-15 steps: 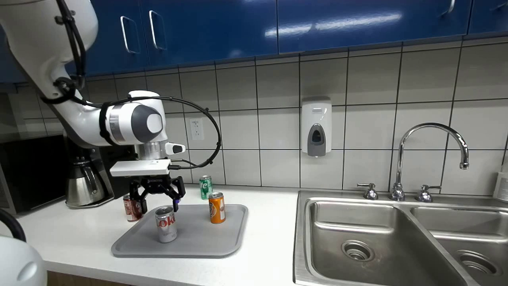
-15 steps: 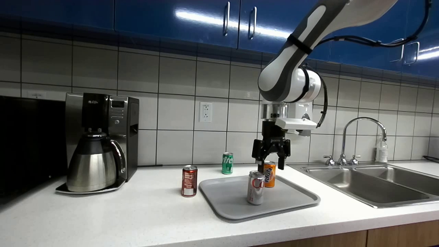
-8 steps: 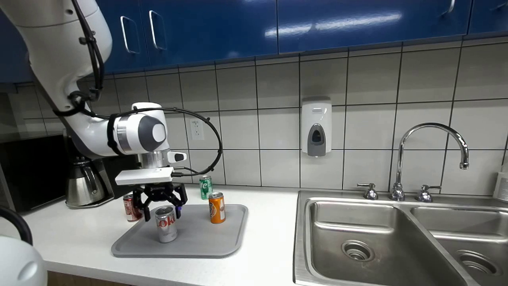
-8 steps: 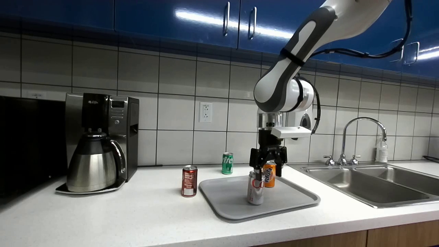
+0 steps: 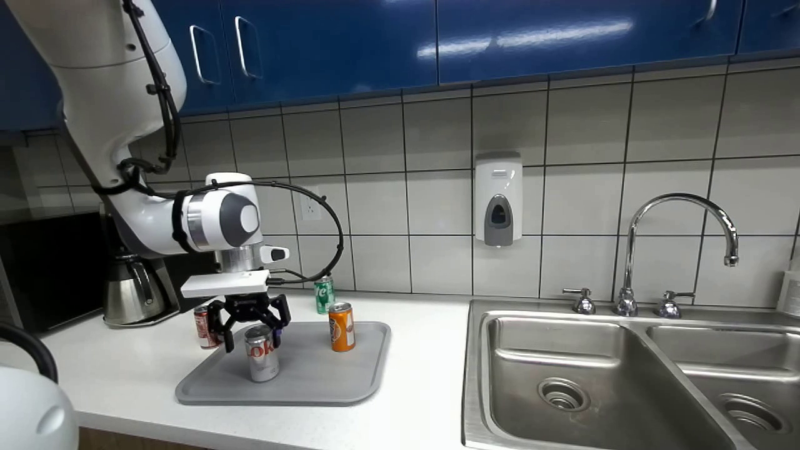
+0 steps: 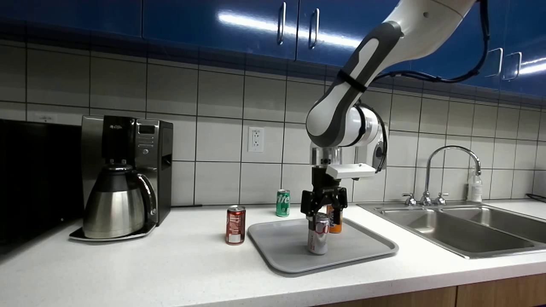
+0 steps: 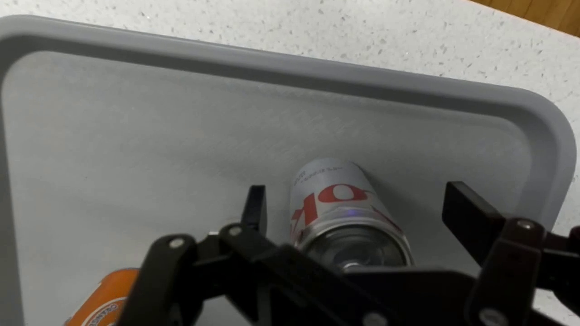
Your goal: Remove the silver and orange cans from the tray.
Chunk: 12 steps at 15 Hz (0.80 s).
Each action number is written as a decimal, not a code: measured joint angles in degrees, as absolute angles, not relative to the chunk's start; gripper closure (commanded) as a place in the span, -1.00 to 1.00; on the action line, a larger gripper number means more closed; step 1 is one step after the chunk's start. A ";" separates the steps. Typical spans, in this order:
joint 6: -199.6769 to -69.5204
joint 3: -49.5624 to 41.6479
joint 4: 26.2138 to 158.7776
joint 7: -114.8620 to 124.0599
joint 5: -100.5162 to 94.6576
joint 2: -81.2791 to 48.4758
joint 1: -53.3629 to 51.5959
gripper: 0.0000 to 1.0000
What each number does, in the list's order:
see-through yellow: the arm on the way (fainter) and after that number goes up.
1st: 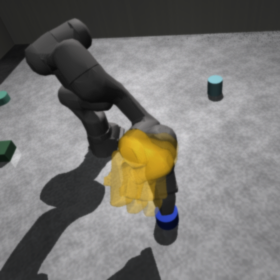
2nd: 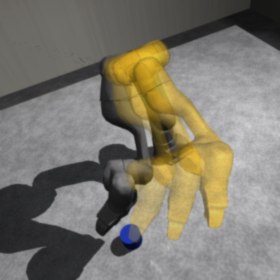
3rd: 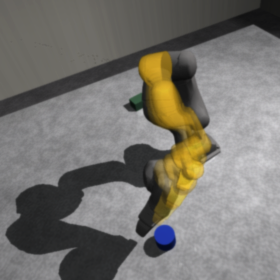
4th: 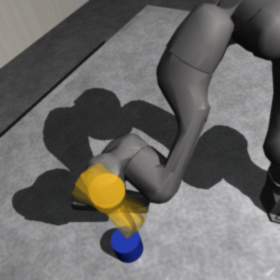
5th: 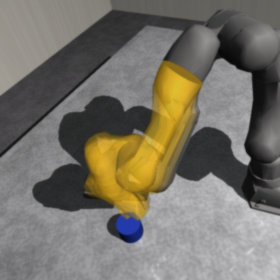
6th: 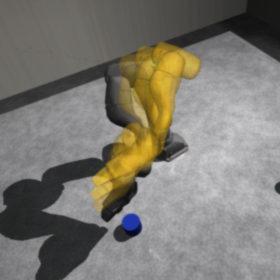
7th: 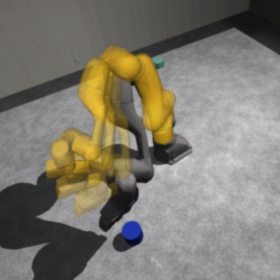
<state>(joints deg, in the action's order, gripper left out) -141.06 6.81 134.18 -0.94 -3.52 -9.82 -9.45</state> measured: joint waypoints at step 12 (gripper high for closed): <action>-141.55 6.61 131.03 2.46 -6.83 -13.39 -9.76 -0.16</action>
<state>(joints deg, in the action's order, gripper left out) -141.55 6.61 131.03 2.46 -6.83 -13.39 -9.76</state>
